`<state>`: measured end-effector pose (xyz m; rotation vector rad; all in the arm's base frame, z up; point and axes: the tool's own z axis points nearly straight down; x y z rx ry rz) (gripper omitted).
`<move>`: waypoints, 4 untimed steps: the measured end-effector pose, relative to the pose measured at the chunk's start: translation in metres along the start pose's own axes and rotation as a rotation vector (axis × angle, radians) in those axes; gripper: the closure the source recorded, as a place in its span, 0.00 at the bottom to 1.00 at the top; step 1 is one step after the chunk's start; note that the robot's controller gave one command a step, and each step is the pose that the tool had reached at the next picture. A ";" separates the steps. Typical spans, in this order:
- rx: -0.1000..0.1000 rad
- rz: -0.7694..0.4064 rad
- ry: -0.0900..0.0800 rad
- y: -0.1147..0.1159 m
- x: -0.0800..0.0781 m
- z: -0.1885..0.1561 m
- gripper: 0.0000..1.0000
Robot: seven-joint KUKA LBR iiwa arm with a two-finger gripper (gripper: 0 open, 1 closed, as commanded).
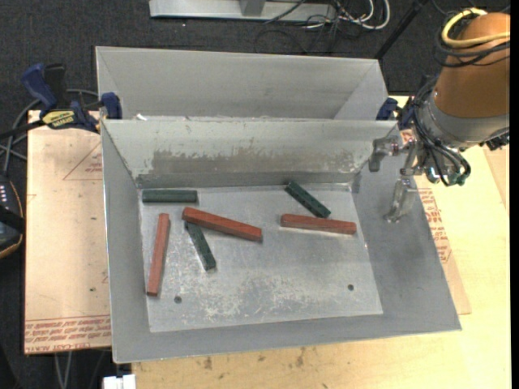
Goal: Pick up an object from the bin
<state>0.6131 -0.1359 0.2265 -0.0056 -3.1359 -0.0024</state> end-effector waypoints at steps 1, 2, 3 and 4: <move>-0.002 0.073 0.001 0.030 0.027 0.143 0.00; -0.001 0.042 -0.012 0.075 0.003 0.157 0.00; -0.002 0.091 -0.014 0.117 -0.036 0.155 0.00; -0.002 -0.061 -0.009 0.202 -0.024 0.152 0.00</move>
Offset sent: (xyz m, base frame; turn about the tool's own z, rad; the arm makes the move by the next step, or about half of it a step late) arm -0.0258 0.0283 -0.1372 0.0743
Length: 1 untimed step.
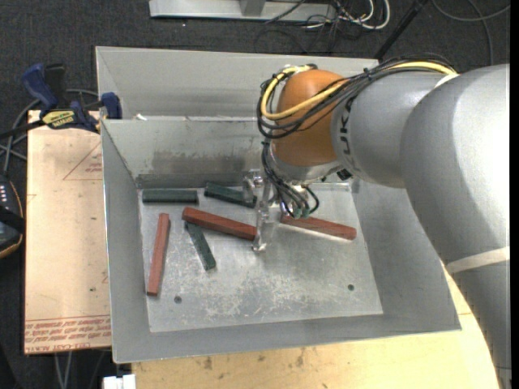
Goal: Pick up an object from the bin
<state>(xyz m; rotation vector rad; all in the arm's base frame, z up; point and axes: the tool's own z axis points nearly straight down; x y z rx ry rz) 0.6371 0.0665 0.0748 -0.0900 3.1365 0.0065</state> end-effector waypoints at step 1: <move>0.003 -0.108 -0.002 -0.018 -0.011 0.001 0.00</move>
Offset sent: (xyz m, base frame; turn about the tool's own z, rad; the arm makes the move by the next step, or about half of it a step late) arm 0.0101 -0.0174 -0.0020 -0.1105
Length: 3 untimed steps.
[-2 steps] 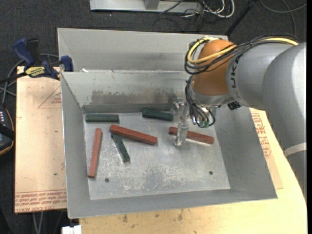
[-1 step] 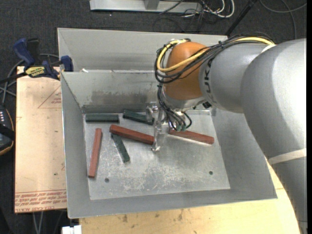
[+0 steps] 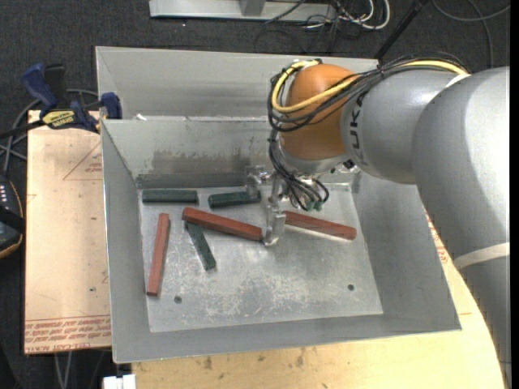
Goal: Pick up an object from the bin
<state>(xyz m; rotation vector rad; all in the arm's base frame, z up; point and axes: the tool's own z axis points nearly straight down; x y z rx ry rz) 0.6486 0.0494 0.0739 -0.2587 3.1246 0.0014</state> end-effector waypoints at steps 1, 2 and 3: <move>-0.001 0.051 0.003 -0.002 0.007 -0.006 0.00; -0.001 -0.014 -0.001 0.042 -0.014 0.003 0.00; -0.001 -0.011 -0.005 0.041 -0.015 -0.001 1.00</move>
Offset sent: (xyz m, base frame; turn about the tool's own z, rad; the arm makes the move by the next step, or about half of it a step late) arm -0.0072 -0.0037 0.0048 0.0525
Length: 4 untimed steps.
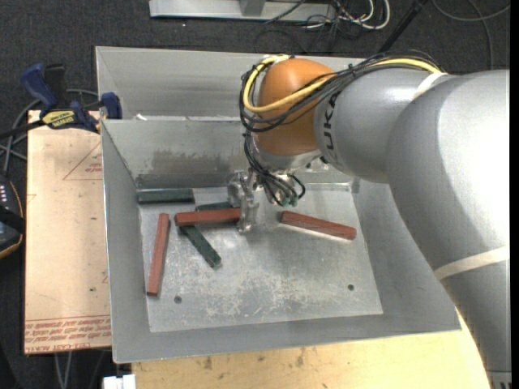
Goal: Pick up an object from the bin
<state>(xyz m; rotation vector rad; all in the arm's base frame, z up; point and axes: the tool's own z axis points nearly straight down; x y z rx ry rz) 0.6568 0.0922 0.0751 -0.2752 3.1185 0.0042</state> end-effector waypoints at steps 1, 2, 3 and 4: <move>0.005 0.108 0.002 -0.078 0.031 -0.084 1.00; 0.002 0.099 0.008 -0.073 0.032 -0.079 1.00; 0.002 0.099 0.008 -0.073 0.032 -0.079 1.00; 0.003 0.171 0.002 -0.086 0.058 -0.144 1.00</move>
Offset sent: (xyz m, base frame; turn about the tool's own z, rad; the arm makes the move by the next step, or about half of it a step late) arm -0.0199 -0.0782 0.0784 0.0988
